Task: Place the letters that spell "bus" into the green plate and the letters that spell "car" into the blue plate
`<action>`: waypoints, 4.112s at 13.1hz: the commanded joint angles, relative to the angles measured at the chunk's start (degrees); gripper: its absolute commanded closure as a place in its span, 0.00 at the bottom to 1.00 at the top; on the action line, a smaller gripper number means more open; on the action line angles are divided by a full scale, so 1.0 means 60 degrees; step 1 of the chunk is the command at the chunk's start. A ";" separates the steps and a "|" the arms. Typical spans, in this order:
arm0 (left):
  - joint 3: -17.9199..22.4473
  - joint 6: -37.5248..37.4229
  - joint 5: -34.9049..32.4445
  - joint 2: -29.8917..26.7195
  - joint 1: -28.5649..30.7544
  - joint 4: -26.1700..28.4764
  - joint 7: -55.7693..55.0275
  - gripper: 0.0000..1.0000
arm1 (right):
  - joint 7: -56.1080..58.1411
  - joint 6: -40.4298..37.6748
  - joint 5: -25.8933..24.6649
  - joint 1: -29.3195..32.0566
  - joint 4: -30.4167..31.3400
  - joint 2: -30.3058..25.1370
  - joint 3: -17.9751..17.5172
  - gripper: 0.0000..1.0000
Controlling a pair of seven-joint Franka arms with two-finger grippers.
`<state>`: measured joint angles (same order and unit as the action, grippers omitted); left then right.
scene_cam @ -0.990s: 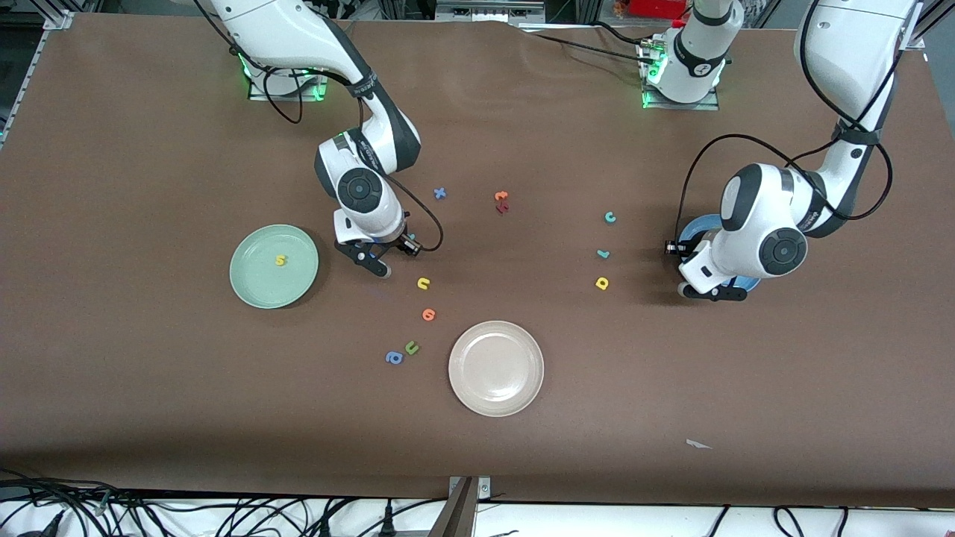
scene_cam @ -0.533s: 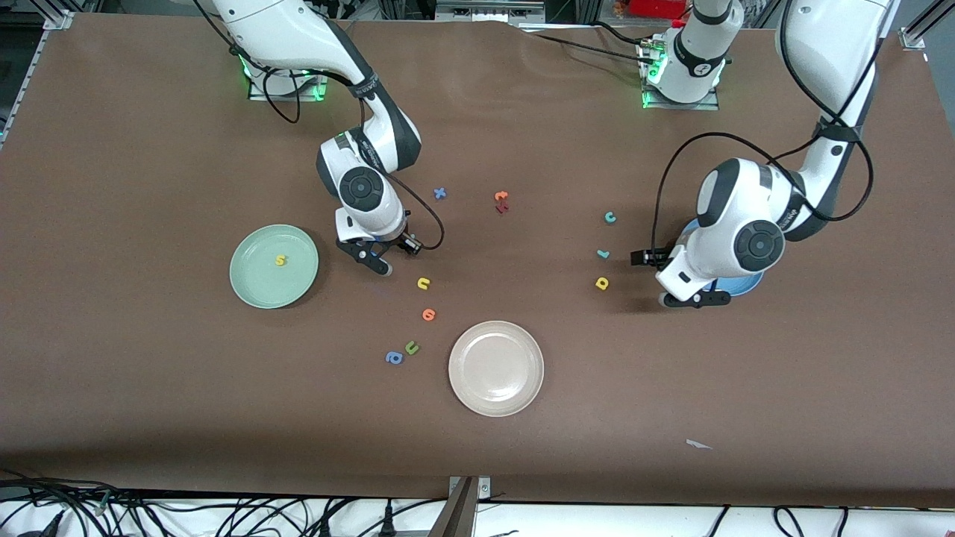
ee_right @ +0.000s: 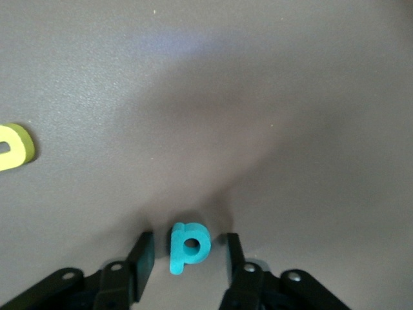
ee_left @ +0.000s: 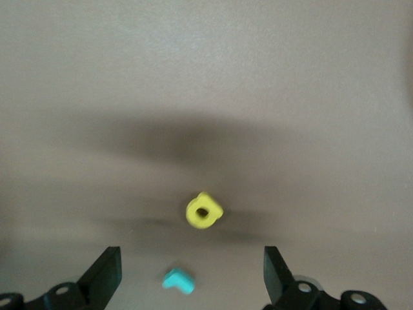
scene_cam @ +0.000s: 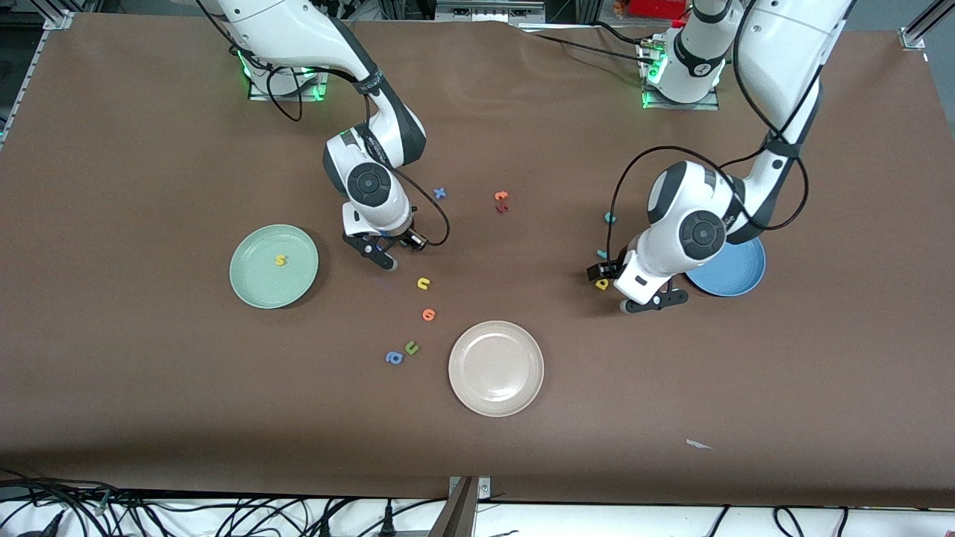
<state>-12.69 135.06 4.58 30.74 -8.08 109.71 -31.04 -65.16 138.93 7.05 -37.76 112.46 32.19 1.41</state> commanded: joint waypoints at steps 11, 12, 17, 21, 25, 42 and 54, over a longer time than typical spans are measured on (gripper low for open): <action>0.0123 0.0883 -0.0017 0.0838 -0.0324 -0.0033 -0.0555 0.40 | 0.4726 -0.2981 0.0027 -0.0035 -0.0022 -0.1585 0.2207 0.82; 0.0123 0.0854 -0.0031 0.0838 -0.0324 -0.0033 -0.0555 0.47 | 0.5621 -0.3202 0.0056 -0.0035 -0.0007 -0.1615 0.2603 0.82; 0.0152 0.0810 -0.0293 0.0780 -0.0382 -0.0033 -0.0803 0.64 | 0.8892 -0.2971 0.0216 0.0358 0.0460 -0.1454 0.3926 0.82; 0.0123 0.0605 -0.1540 0.0780 -0.0383 -0.0047 -0.1624 0.66 | 1.0534 -0.1698 0.0261 0.1239 0.1368 -0.1206 0.3926 0.80; 0.0108 -0.0066 -0.1555 0.0342 -0.0237 -0.0194 -0.1522 0.71 | 1.0479 -0.1929 0.0276 0.1240 0.1239 -0.1278 0.3853 0.01; 0.0123 -0.4610 -0.2126 -0.0451 0.3162 0.0173 0.4543 0.64 | 0.3846 -0.1905 0.0217 0.0435 -0.4841 0.1958 0.0630 0.38; -0.2102 -0.3033 -0.1057 -0.0994 0.2973 0.0288 0.0740 0.04 | 0.3608 -0.1403 0.0188 -0.0079 -0.4578 0.2442 0.0644 0.42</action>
<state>-23.87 112.50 -3.09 24.57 9.86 109.41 -21.61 -42.83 130.28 8.23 -38.18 85.35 46.30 5.08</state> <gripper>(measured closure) 0.026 0.419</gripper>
